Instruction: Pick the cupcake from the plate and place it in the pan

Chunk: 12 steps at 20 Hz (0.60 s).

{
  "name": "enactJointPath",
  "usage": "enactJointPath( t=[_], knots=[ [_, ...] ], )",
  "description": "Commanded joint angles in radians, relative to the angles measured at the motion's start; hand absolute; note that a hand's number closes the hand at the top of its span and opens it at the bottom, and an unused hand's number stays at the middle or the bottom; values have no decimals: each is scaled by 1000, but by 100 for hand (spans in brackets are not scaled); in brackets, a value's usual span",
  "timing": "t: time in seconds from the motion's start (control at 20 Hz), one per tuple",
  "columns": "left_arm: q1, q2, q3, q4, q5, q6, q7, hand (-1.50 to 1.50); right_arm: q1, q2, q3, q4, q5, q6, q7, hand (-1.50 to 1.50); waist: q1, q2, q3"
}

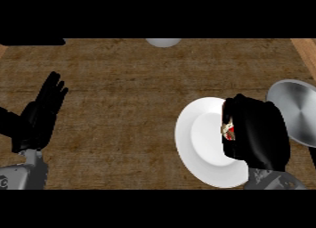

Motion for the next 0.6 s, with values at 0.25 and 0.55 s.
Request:
enactJointPath(
  t=[0.25,0.55],
  knots=[
    [-45,18,21,14,13,-22,27,0,-138,-8,-152,-255,-28,241,65,150,7,4,1],
    [0,5,19,-17,-3,-13,-1,0,-150,-88,-393,-125,-89,83,-26,150,12,6,2]
  ],
)
